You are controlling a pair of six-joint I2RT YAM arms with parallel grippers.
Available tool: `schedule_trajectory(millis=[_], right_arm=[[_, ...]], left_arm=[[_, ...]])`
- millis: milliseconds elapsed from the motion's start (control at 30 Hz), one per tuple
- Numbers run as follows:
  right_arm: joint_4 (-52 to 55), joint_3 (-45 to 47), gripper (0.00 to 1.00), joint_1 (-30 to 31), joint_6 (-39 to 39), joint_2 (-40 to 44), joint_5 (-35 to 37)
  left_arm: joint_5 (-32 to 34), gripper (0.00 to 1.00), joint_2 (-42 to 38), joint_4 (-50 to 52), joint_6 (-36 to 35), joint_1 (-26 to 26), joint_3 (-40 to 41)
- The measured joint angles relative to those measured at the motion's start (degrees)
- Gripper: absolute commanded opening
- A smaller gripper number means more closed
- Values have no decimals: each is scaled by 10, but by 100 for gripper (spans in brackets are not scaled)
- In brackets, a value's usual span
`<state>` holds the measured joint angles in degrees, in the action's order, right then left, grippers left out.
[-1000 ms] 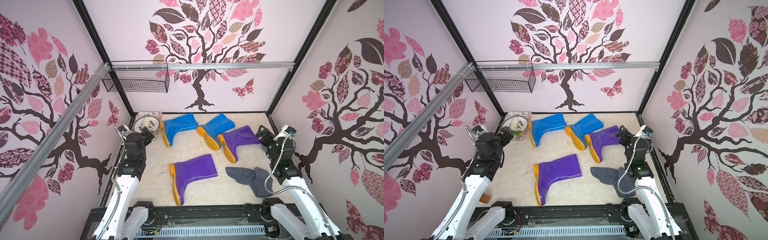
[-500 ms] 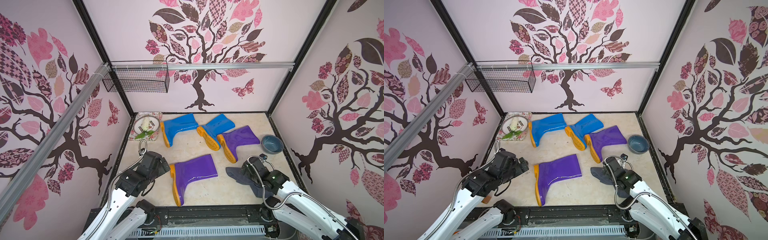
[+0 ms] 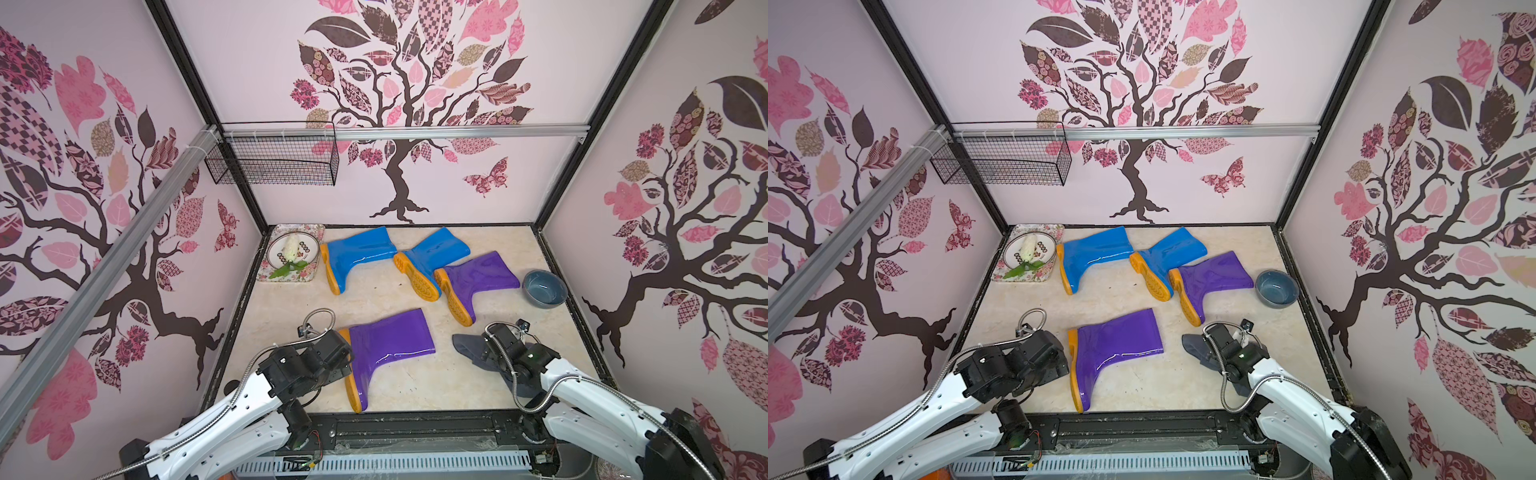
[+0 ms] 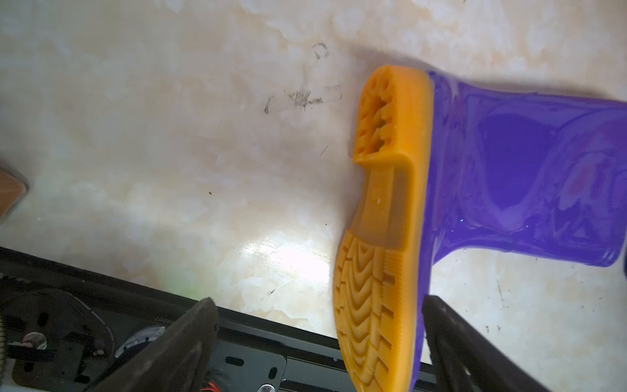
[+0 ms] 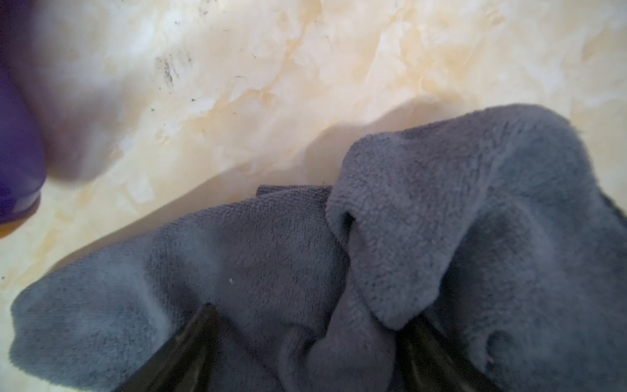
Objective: Wipe the rubber boots with a cloth
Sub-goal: Pick up the cleaning item at the center of the board.
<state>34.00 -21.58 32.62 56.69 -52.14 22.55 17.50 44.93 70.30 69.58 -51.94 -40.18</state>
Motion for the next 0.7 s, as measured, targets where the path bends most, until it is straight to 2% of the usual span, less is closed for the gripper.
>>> schedule_trajectory(millis=[167, 300, 433, 467, 700], right_arm=[[-15, 8, 35, 0, -4, 11, -12], [-37, 13, 23, 0, -11, 14, -32], [-41, 13, 3, 0, -17, 28, -52], [-39, 13, 0, 0, -17, 36, -57], [3, -26, 0, 1, -32, 86, -95]], left_arm=[[-12, 91, 4, -26, 30, -23, 35], [-21, 90, -2, -49, 39, -25, 59], [-27, 87, -17, -60, 42, -28, 75], [-29, 87, -22, -62, 42, -28, 81], [-43, 89, -61, -55, 42, -32, 88]])
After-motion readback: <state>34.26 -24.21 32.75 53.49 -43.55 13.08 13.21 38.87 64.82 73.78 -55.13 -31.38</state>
